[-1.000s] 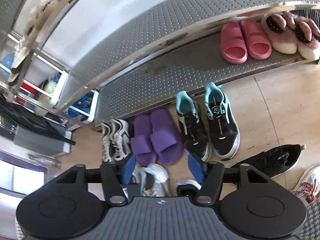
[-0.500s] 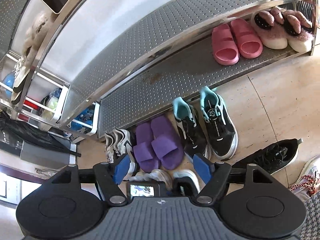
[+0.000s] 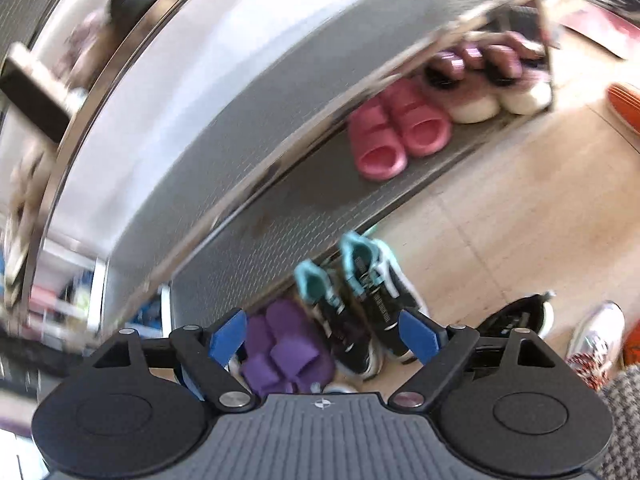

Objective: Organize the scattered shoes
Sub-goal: 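Grasp the second black white-soled sneaker by the heel with the left gripper, then set the black sneaker beside its mate, open left gripper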

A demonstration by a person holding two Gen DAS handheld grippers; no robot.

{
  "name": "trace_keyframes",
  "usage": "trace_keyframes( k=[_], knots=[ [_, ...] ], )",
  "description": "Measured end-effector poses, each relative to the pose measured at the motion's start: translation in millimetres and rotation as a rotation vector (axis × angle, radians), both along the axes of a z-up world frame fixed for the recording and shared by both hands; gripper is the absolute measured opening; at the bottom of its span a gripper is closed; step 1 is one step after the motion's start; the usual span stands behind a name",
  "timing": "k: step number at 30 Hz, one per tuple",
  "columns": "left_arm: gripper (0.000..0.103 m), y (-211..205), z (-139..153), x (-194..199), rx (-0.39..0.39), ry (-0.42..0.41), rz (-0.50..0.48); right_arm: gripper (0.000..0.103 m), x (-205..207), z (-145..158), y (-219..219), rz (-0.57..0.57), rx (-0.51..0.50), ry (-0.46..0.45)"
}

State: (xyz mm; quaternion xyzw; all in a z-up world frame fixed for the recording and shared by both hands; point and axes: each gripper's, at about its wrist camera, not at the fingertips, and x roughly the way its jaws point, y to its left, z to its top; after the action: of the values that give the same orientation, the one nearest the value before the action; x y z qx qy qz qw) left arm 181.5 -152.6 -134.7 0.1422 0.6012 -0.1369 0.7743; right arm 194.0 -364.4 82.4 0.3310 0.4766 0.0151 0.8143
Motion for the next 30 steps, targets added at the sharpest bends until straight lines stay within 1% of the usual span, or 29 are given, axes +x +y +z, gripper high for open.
trace_keyframes(
  k=[2, 4, 5, 7, 8, 9, 13, 14, 15, 16, 17, 18, 19, 21, 22, 24, 25, 26, 28, 29, 30],
  knots=[
    [0.081, -36, -6, -2, 0.025, -0.026, -0.129, 0.085, -4, -3, -11, -0.039, 0.046, 0.012],
    [0.084, -71, -13, -2, 0.057, -0.054, -0.256, 0.086, -7, -4, -17, -0.049, 0.092, 0.018],
    [0.086, -82, -13, -4, 0.063, -0.062, -0.287, 0.086, -7, -4, -19, -0.05, 0.107, 0.018],
    [0.09, -116, -20, -2, 0.084, -0.097, -0.395, 0.086, -8, -1, -21, -0.049, 0.121, 0.012],
    [0.091, -123, -23, -1, 0.09, -0.105, -0.414, 0.086, -9, 0, -22, -0.05, 0.125, 0.009],
    [0.092, -139, -33, 4, 0.109, -0.124, -0.459, 0.087, -9, 1, -23, -0.052, 0.125, 0.006],
    [0.092, -179, -66, 17, 0.195, -0.142, -0.572, 0.087, -12, 6, -30, -0.062, 0.157, -0.004],
    [0.094, -187, -77, 20, 0.219, -0.146, -0.604, 0.087, -13, 6, -32, -0.062, 0.167, -0.007],
    [0.103, -195, -84, 21, 0.249, -0.167, -0.636, 0.087, -14, 7, -34, -0.063, 0.175, -0.009],
    [0.103, -200, -89, 22, 0.275, -0.201, -0.673, 0.088, -14, 8, -35, -0.065, 0.186, -0.011],
    [0.103, -204, -92, 23, 0.279, -0.21, -0.716, 0.088, -13, 8, -36, -0.067, 0.195, -0.011],
    [0.103, -204, -93, 23, 0.279, -0.21, -0.721, 0.089, -12, 8, -37, -0.067, 0.203, -0.011],
    [0.103, -206, -97, 28, 0.283, -0.202, -0.746, 0.09, -12, 7, -37, -0.066, 0.209, -0.01],
    [0.102, -205, -97, 35, 0.265, -0.171, -0.734, 0.09, -11, 7, -36, -0.063, 0.22, -0.006],
    [0.1, -202, -93, 40, 0.243, -0.142, -0.708, 0.09, -11, 7, -36, -0.064, 0.23, -0.004],
    [0.092, -189, -83, 56, 0.141, -0.041, -0.583, 0.091, -13, 7, -36, -0.068, 0.245, -0.006],
    [0.092, -182, -78, 64, 0.089, 0.009, -0.519, 0.091, -14, 8, -37, -0.068, 0.244, -0.007],
    [0.092, -176, -74, 69, 0.054, 0.038, -0.477, 0.091, -14, 8, -37, -0.069, 0.242, -0.008],
    [0.093, -162, -63, 75, -0.048, 0.066, -0.383, 0.091, -17, 9, -39, -0.081, 0.237, -0.01],
    [0.095, -155, -57, 78, -0.098, 0.079, -0.336, 0.091, -18, 9, -40, -0.09, 0.238, -0.01],
    [0.097, -153, -55, 77, -0.114, 0.064, -0.33, 0.092, -18, 8, -41, -0.097, 0.242, -0.011]
  ],
)
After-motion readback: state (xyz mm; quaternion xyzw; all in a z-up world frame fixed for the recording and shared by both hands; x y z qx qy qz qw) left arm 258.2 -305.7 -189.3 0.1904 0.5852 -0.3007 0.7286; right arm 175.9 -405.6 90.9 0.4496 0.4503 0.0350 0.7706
